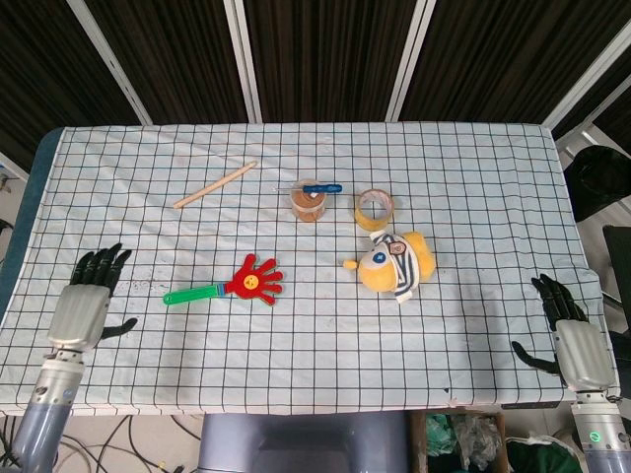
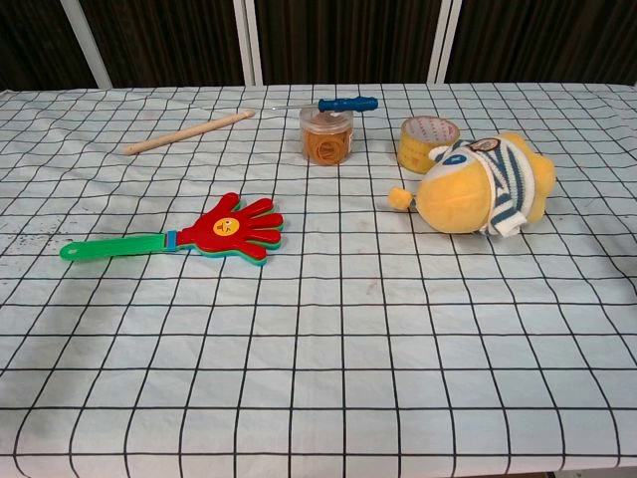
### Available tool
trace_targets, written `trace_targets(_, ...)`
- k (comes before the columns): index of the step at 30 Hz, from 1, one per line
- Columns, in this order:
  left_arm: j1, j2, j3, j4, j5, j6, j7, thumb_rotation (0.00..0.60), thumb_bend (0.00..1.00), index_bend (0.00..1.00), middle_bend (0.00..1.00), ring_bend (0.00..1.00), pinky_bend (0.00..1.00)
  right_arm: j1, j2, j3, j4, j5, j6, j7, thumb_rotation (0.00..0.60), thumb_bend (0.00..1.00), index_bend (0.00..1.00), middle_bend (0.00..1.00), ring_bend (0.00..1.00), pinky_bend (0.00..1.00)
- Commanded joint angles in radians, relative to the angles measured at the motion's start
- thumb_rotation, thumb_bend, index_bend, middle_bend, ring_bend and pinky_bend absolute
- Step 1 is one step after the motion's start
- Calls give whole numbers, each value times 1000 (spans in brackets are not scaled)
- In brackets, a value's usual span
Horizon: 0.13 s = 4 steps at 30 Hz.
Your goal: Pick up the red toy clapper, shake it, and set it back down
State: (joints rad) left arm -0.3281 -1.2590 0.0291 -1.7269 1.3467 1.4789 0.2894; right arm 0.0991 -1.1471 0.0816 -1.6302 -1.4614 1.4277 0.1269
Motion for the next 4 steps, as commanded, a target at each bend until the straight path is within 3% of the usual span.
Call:
trace_targets(1, 59, 39, 37, 0, 52, 63, -50, 600, 0, 0, 0, 0, 47, -1, -1, -1, 4, -6, 5, -5, 600, 179, 0, 0, 4, 176)
trace_targets(4, 94, 52, 47, 6, 77, 98, -83, 600, 0, 0, 0, 0, 47, -2, -3, -3, 8, -13, 11, -12, 600, 178, 0, 0, 4, 176)
